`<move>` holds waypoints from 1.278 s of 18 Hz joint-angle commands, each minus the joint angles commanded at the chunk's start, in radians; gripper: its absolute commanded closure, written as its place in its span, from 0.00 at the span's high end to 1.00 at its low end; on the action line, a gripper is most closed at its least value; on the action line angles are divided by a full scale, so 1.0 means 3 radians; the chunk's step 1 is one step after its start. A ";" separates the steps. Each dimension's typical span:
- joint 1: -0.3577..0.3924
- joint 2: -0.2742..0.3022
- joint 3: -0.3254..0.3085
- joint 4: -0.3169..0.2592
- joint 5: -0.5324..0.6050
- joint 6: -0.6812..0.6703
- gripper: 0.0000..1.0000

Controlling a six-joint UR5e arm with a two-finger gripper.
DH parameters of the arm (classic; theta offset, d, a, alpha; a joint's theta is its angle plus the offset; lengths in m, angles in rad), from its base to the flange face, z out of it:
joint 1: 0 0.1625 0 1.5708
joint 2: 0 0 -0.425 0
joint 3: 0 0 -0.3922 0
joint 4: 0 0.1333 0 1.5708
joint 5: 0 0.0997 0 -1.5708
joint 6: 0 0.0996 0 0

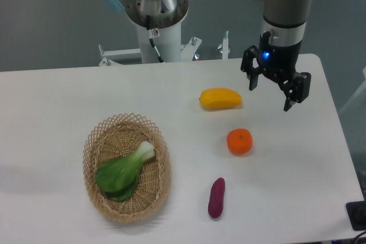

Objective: Pick up the green vegetable from the basket
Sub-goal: 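Move the open gripper over the basket above the green bok choy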

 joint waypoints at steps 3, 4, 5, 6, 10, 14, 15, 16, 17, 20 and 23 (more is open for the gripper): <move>-0.0010 0.0000 -0.0010 0.0015 0.0005 0.0020 1.00; -0.0025 0.0010 -0.0015 0.0010 0.0015 0.0020 1.00; -0.0041 0.0041 -0.0036 0.0010 -0.0005 0.0015 1.00; -0.0046 0.0056 -0.0056 0.0010 0.0000 0.0000 1.00; -0.0061 0.0143 -0.0214 0.0015 -0.0311 -0.0274 1.00; -0.0214 0.0199 -0.0389 0.0306 -0.0358 -0.0965 1.00; -0.0346 0.0189 -0.0399 0.0357 -0.0368 -0.1058 1.00; -0.0434 0.0164 -0.0414 0.0368 -0.0358 -0.1175 1.00; -0.0500 0.0148 -0.0429 0.0363 -0.0368 -0.1313 1.00; -0.0710 0.0118 -0.0557 0.0373 -0.0373 -0.1620 1.00; -0.0961 0.0021 -0.0659 0.0404 -0.0348 -0.2009 1.00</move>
